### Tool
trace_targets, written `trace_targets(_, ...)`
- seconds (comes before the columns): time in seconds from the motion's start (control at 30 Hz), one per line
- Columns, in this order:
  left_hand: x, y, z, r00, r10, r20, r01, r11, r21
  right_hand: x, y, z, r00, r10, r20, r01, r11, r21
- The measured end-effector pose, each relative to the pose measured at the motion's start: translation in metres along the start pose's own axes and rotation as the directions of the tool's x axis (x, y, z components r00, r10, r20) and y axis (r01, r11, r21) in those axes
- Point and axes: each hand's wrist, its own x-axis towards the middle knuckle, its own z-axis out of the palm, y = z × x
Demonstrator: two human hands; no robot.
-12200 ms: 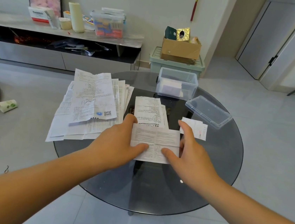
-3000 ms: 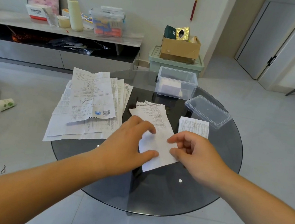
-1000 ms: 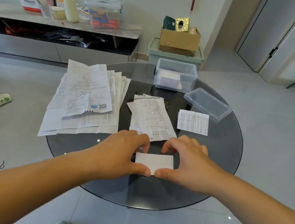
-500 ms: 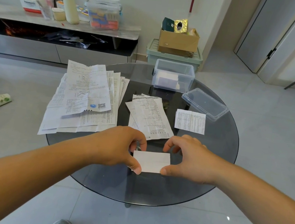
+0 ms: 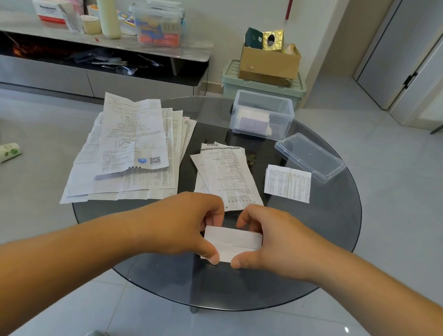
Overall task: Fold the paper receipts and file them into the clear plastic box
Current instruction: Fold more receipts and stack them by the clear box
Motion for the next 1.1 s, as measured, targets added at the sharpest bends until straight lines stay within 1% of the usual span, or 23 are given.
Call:
trace_targets(0.1, 0.000, 0.001, 0.002, 1.000, 0.008, -0.009, -0.009, 1.000, -0.025, 0.003, 0.007, 0.002, 0.999, -0.031, -0.044, 0.033, 0.998, 0.056)
trace_targets(0.17, 0.002, 0.002, 0.003, 0.999, 0.035, -0.022, -0.035, 0.999, -0.004, 0.005, 0.011, 0.002, 0.997, -0.045, -0.061, 0.053, 0.991, 0.123)
trace_targets(0.27, 0.008, 0.007, -0.001, 0.994, 0.073, -0.085, -0.072, 0.997, 0.005, 0.005, 0.016, -0.002, 0.994, -0.049, -0.097, 0.068, 0.977, 0.205)
trace_targets(0.37, 0.020, 0.018, -0.011, 0.980, 0.102, -0.170, -0.107, 0.994, -0.018, 0.003, 0.025, -0.014, 0.987, -0.021, -0.161, 0.063, 0.965, 0.256)
trace_targets(0.53, 0.059, 0.041, -0.022, 0.950, 0.128, -0.284, -0.137, 0.990, -0.014, 0.010, 0.050, -0.046, 0.944, 0.007, -0.330, 0.063, 0.977, 0.201)
trace_targets(0.63, 0.088, 0.049, -0.021, 0.946, 0.101, -0.309, -0.105, 0.994, 0.002, 0.019, 0.069, -0.056, 0.891, 0.064, -0.449, 0.051, 0.970, 0.238)
trace_targets(0.7, 0.104, 0.052, -0.017, 0.947, 0.083, -0.311, -0.082, 0.996, 0.017, 0.027, 0.082, -0.059, 0.861, 0.108, -0.497, 0.028, 0.965, 0.259)
trace_targets(0.87, 0.127, 0.054, -0.006, 0.946, 0.073, -0.315, -0.042, 0.994, 0.102, 0.043, 0.099, -0.057, 0.844, 0.144, -0.516, -0.038, 0.977, 0.211)
trace_targets(1.1, 0.136, 0.047, 0.000, 0.918, 0.119, -0.378, -0.048, 0.980, 0.192, 0.052, 0.100, -0.055, 0.823, 0.119, -0.555, -0.088, 0.993, 0.082)
